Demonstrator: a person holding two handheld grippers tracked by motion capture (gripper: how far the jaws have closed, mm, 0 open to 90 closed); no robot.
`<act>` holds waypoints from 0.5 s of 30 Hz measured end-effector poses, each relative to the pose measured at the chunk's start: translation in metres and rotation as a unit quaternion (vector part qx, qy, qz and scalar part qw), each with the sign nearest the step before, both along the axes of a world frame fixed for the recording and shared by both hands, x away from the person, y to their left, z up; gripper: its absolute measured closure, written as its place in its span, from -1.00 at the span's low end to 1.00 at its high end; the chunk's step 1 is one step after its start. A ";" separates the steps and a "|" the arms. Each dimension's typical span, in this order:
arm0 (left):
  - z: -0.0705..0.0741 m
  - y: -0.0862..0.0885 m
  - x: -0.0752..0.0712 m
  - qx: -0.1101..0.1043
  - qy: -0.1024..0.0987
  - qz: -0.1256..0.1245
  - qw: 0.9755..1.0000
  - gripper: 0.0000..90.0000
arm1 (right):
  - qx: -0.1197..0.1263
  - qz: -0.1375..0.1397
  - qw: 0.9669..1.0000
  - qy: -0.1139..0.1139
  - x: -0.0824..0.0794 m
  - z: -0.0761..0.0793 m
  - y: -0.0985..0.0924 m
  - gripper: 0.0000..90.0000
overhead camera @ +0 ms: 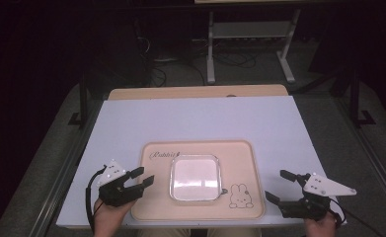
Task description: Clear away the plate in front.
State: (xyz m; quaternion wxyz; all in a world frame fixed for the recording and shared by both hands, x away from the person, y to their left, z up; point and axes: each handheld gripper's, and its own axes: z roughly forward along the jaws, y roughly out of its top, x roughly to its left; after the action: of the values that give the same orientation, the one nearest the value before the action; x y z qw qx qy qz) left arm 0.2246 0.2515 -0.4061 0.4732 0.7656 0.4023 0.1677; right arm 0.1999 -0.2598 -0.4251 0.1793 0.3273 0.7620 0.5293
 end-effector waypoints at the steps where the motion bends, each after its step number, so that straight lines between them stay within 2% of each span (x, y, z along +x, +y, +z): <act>1: 0.001 0.001 0.000 0.002 -0.003 0.000 1.000 0.05 | 0.000 0.000 1.000 0.000 0.000 0.000 0.000 -0.71; 9: 0.002 0.009 -0.001 0.008 -0.015 0.002 1.000 -0.04 | -0.002 -0.002 1.000 0.001 0.000 0.000 -0.001 -0.71; 15: 0.002 0.016 -0.003 -0.002 -0.023 0.007 1.000 -0.08 | -0.002 -0.003 1.000 0.000 0.000 0.000 -0.001 -0.71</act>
State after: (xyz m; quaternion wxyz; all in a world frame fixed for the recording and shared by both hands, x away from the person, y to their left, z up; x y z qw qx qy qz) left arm 0.2220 0.2675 -0.4036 0.4823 0.7578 0.3972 0.1880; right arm 0.2001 -0.2611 -0.4249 0.1811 0.3289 0.7621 0.5274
